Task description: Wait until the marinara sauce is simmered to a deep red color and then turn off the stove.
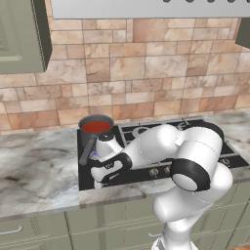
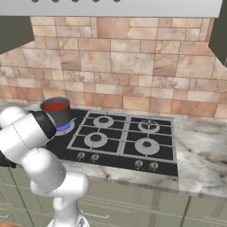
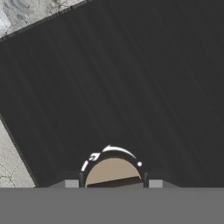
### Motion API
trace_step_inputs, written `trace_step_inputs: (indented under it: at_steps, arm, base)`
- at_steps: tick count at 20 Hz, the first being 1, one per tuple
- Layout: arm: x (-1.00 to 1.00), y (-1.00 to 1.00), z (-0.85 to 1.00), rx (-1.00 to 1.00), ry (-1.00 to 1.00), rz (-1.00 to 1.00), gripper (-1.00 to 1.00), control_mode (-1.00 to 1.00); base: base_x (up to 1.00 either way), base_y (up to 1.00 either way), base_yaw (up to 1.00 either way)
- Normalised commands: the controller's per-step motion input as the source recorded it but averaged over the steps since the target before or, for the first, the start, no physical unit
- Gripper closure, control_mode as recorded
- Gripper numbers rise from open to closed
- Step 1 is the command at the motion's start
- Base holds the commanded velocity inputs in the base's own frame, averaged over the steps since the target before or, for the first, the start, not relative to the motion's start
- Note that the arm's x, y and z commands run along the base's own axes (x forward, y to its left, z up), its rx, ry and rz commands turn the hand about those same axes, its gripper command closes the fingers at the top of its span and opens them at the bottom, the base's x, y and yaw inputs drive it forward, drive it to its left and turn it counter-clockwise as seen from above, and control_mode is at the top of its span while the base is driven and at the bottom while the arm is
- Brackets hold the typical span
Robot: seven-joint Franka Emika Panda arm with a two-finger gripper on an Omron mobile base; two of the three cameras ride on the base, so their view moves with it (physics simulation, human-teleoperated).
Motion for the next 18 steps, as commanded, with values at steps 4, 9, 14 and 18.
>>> trace_step_inputs:
  at_steps: [4,9,14,18]
  arm:
    - [0.00,0.00,0.00,0.00,0.00,0.00,1.00,-1.00]
    - [0.00,0.00,0.00,0.00,0.00,0.00,1.00,-1.00]
    - [0.00,0.00,0.00,0.00,0.00,0.00,1.00,-1.00]
    - [0.00,0.00,0.00,0.00,0.00,0.00,1.00,-1.00]
  base:
    - [0.00,0.00,0.00]
    - [0.00,0.00,0.00]
    - [0.00,0.00,0.00]
    - [0.00,0.00,0.00]
